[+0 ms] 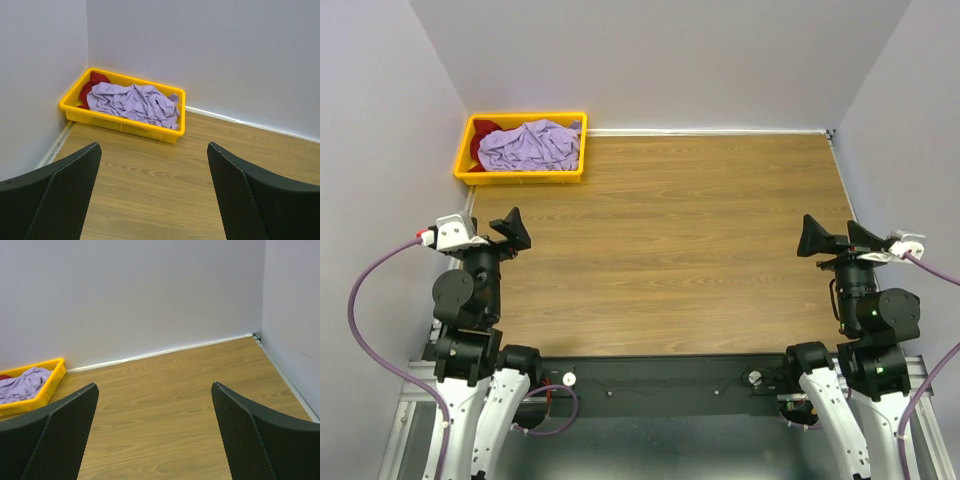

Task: Fold and stack the t-shirts
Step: Grab the tshirt from the pile

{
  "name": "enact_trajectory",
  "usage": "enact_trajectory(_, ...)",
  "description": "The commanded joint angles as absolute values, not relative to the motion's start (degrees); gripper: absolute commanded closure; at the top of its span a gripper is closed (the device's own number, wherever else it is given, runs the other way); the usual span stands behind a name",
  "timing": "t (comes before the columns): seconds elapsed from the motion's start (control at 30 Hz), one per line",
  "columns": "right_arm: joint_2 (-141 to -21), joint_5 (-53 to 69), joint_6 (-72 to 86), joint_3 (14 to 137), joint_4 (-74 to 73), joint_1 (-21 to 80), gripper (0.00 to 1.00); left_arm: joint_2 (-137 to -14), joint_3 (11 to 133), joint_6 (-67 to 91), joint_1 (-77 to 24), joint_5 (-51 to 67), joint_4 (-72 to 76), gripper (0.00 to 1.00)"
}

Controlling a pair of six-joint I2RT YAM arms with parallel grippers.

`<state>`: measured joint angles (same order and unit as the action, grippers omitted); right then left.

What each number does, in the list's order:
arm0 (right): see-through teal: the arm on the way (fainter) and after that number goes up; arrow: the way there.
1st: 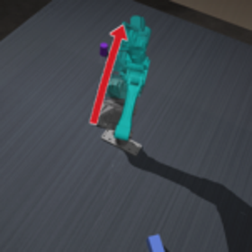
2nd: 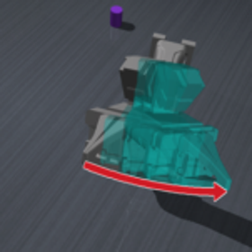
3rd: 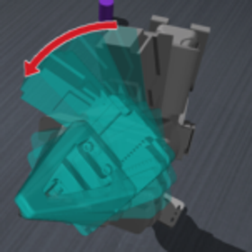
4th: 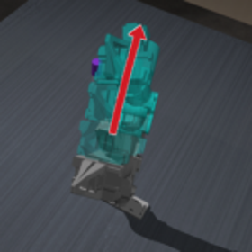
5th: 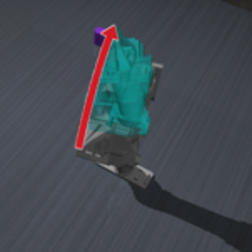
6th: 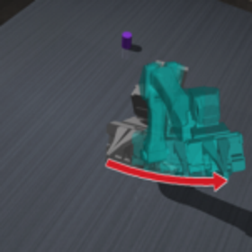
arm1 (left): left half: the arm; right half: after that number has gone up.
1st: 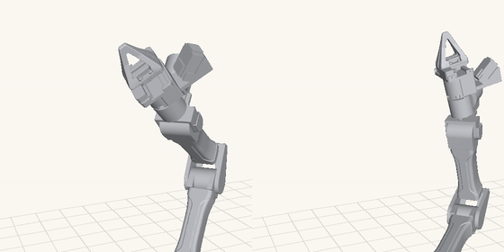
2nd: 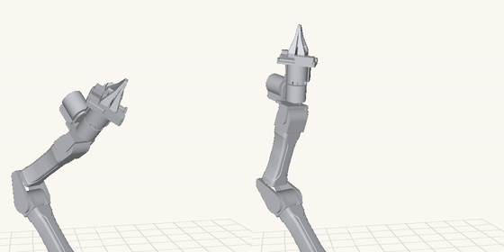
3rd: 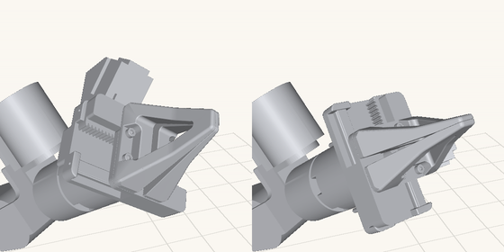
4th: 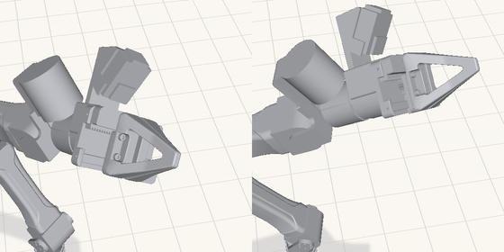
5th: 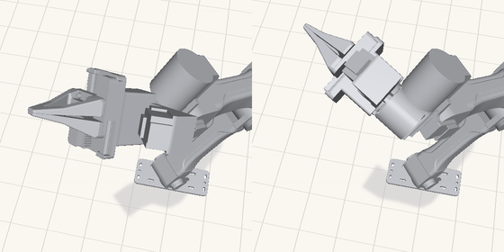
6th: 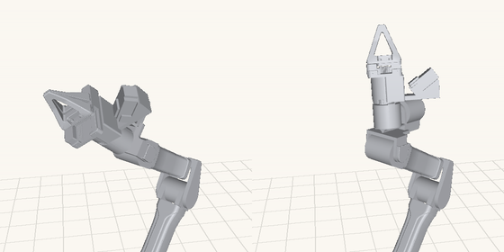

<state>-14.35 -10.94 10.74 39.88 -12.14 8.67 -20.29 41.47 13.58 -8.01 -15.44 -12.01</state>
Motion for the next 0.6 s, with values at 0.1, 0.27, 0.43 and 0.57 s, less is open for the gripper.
enact_trajectory(0.1, -14.4, -11.4, 12.7, 36.0, -12.7, 9.1, 0.00, -23.5, 38.3, 14.2, -8.3, -15.6, -4.8, 0.06)
enact_trajectory(0.27, -17.3, -9.4, 17.1, 33.5, -12.5, 9.1, 0.00, -35.3, 39.7, 14.5, -8.3, -14.8, 1.0, 0.07)
enact_trajectory(0.43, -19.2, -8.9, 19.7, 31.6, -12.0, 9.1, 0.00, -56.3, 47.6, 16.1, -8.3, -15.5, 2.8, 0.07)
enact_trajectory(0.57, -18.8, -8.5, 18.9, 31.2, -12.0, 9.0, 0.00, -73.9, 59.4, 17.8, -7.5, -17.4, 0.2, 0.07)
